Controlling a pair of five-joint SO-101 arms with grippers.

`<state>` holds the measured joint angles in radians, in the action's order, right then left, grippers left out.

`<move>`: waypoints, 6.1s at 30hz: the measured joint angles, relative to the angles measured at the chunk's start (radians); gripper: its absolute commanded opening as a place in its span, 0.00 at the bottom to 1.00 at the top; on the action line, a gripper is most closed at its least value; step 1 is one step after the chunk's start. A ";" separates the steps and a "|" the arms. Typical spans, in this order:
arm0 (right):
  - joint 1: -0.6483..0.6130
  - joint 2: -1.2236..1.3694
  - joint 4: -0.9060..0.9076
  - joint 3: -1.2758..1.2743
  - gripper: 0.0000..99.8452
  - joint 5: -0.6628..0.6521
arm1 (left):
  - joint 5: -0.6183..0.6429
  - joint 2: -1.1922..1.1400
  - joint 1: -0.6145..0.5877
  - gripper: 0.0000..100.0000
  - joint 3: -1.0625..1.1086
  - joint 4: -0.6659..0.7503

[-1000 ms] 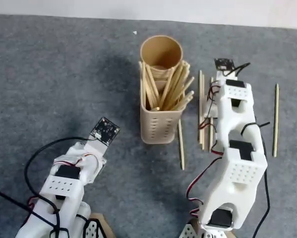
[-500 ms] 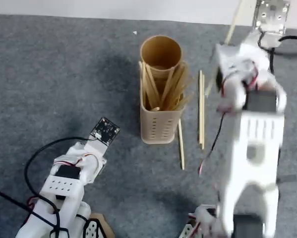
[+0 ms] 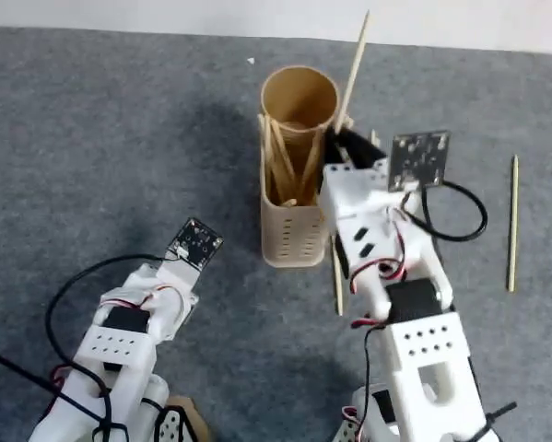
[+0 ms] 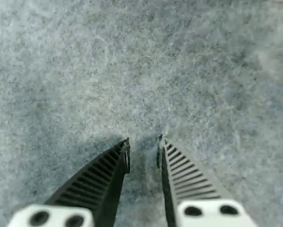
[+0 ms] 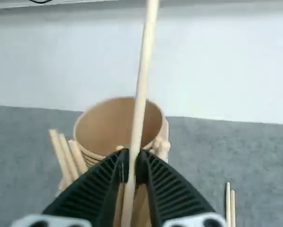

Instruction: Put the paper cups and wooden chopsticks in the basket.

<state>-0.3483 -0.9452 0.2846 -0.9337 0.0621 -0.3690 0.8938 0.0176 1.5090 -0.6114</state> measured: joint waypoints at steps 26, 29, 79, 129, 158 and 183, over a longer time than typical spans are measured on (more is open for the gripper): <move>0.295 0.621 0.727 0.503 0.22 -0.190 | 0.000 0.000 0.000 0.13 0.000 0.000; 0.293 0.758 0.675 0.474 0.22 -0.190 | 0.000 0.000 0.000 0.13 0.000 0.000; -0.028 -0.129 0.284 0.453 0.01 -0.080 | 0.000 0.000 0.000 0.13 0.000 0.000; 0.824 1.140 0.420 0.649 0.22 -0.488 | 0.000 0.000 0.000 0.13 0.000 0.000; 0.634 0.606 0.562 0.678 0.01 -0.164 | 0.000 0.000 0.000 0.13 0.000 0.000; -0.097 0.124 -0.087 0.054 0.03 0.003 | 0.000 0.000 0.000 0.13 0.000 0.000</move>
<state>-0.4450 -0.8209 0.1972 -0.8800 0.0652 -0.3690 0.8938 0.0176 1.5090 -0.6114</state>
